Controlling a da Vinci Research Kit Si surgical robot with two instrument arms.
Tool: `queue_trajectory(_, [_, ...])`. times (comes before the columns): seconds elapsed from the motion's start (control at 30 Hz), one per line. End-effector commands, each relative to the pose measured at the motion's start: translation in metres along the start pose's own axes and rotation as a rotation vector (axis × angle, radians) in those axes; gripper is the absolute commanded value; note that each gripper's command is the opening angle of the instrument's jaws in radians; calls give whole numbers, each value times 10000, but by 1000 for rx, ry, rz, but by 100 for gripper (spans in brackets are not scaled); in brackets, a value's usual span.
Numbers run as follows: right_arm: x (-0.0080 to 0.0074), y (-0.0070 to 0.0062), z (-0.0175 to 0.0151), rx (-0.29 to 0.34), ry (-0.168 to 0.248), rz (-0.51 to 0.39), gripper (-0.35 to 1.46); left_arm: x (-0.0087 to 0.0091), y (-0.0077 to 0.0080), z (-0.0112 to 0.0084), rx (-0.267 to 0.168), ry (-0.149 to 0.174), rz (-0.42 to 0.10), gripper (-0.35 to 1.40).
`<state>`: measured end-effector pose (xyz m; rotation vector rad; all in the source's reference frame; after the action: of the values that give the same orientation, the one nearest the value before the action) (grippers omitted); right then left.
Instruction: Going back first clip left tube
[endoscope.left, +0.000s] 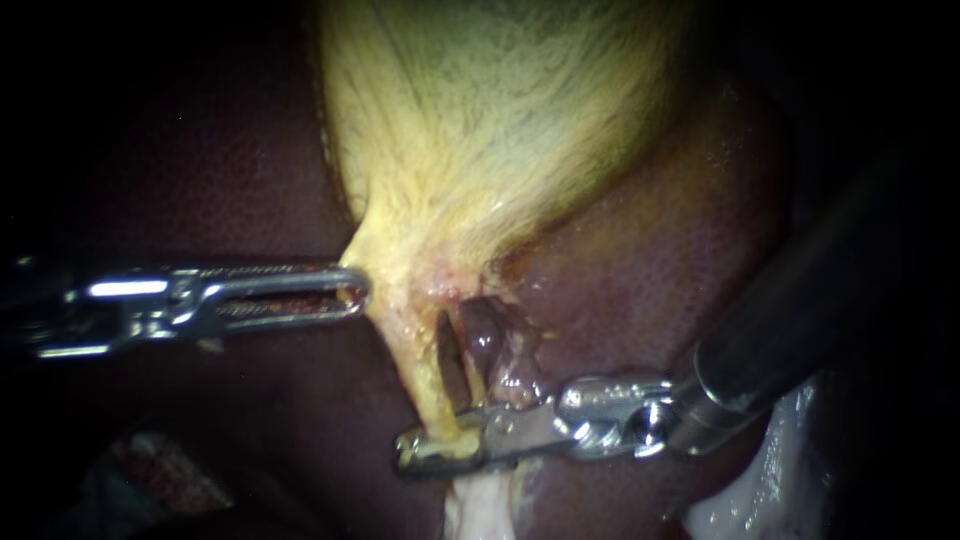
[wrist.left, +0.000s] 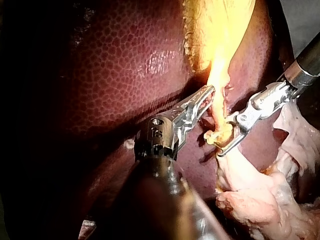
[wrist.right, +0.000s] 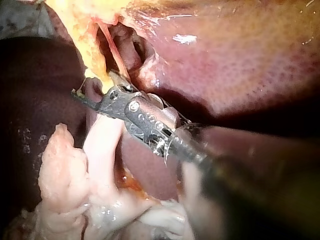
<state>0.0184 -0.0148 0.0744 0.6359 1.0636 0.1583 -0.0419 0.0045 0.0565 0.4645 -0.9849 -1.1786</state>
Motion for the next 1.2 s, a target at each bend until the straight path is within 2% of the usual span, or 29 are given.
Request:
queue_trajectory(0.03, [1, 1, 1, -7, 14, -29, 56, 0, 0, -1, -1, 0, 0, -11])
queue_trajectory(0.2, [5, 3, -2, -95, 24, -133, 60, 0, -1, -2, 0, 0, 0, -11])
queue_trajectory(0.43, [9, 7, -21, -118, 24, -174, 60, 0, 0, -3, 0, 0, 0, -11])
queue_trajectory(0.77, [2, 1, -43, -122, 28, -173, 60, 0, 0, -3, 1, 0, 0, -11])
queue_trajectory(0.93, [3, -4, -70, -138, 30, -168, 60, 0, 2, -3, -2, -1, 1, -11])
queue_trajectory(1.2, [16, -11, -129, -177, 26, -203, 60, 3, 10, 1, -5, -3, 3, -11])
